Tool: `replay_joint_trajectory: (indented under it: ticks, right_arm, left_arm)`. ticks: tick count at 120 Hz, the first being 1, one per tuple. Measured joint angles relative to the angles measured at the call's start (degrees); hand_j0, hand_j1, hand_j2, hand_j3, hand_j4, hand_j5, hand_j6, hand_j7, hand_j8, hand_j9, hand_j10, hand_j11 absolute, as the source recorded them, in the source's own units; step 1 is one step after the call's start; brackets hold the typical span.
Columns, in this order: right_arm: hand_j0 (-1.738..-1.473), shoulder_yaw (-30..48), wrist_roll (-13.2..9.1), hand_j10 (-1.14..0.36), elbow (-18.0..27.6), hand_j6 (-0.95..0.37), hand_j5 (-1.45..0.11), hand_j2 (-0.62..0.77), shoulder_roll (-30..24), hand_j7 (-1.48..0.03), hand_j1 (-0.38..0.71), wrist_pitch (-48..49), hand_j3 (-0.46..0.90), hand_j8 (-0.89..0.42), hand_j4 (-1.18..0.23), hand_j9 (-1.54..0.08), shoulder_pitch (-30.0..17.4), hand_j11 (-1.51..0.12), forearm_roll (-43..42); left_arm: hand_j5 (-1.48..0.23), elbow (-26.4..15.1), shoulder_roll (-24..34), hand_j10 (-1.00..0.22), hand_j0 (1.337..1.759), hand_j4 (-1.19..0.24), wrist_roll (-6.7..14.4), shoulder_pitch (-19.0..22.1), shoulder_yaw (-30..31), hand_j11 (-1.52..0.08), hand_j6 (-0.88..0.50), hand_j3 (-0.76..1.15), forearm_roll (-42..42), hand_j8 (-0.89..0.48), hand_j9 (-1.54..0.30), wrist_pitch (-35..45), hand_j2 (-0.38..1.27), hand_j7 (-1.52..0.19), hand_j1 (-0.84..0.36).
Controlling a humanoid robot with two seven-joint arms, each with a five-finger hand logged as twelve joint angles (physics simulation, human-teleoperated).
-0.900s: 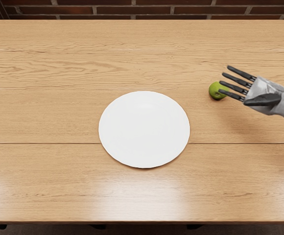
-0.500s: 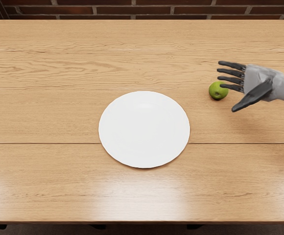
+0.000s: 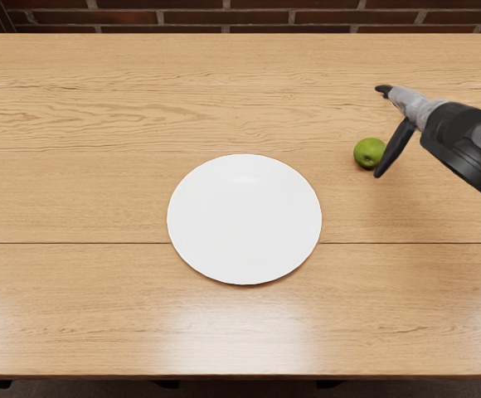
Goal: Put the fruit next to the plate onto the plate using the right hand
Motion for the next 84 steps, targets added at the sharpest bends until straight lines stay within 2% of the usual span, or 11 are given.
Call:
replay_joint_trajectory:
  ticks: [10,21,37,66,84]
  right_arm:
    - [-1.658,-10.99,0.00,-0.03,-1.96,-0.03,-0.03,0.00,4.81,-0.03,-0.32,-6.69,0.00,-0.03,-0.03,-0.03,5.68,-0.03,3.10]
    - [-1.658,-23.59,0.00,-0.04,-6.24,-0.04,-0.04,-0.01,12.04,-0.04,-0.31,-12.10,0.00,-0.04,-0.04,-0.04,11.47,-0.04,8.73]
    - [-1.658,-35.48,0.00,-0.04,-11.48,-0.04,-0.05,-0.01,18.87,-0.05,-0.30,-16.28,0.00,-0.04,-0.04,-0.05,15.25,-0.05,13.87]
    - [-1.658,-42.03,0.00,-0.05,-14.47,-0.05,-0.07,-0.01,24.33,-0.06,-0.29,-17.75,0.00,-0.05,-0.05,-0.07,14.34,-0.06,16.19]
    - [-1.658,-43.18,0.00,-0.12,-15.29,-0.12,-0.15,-0.02,25.07,-0.15,-0.21,-17.88,0.00,-0.12,-0.12,-0.15,12.87,-0.15,16.34]
  left_arm:
    - [-0.01,0.00,0.00,-0.01,1.658,-0.01,0.00,0.00,0.00,-0.01,-0.01,0.00,0.00,-0.01,-0.01,0.00,0.00,-0.01,0.34]
    - [-0.01,0.01,0.00,-0.01,1.658,-0.01,0.00,0.00,0.00,-0.01,-0.01,0.00,0.00,-0.01,-0.01,0.00,0.00,-0.01,0.34]
    - [-0.01,0.01,0.00,-0.01,1.658,-0.01,0.00,0.00,0.00,-0.01,-0.01,0.00,0.00,-0.01,-0.01,0.00,0.00,-0.01,0.34]
    - [-0.01,0.01,0.00,-0.01,1.658,-0.01,0.00,0.00,0.00,-0.01,-0.01,0.00,0.00,-0.01,-0.01,0.00,0.00,-0.01,0.34]
    - [-0.01,0.02,0.00,-0.01,1.658,-0.01,0.00,0.00,0.00,-0.01,-0.01,0.00,0.00,-0.01,-0.01,0.00,0.00,-0.01,0.34]
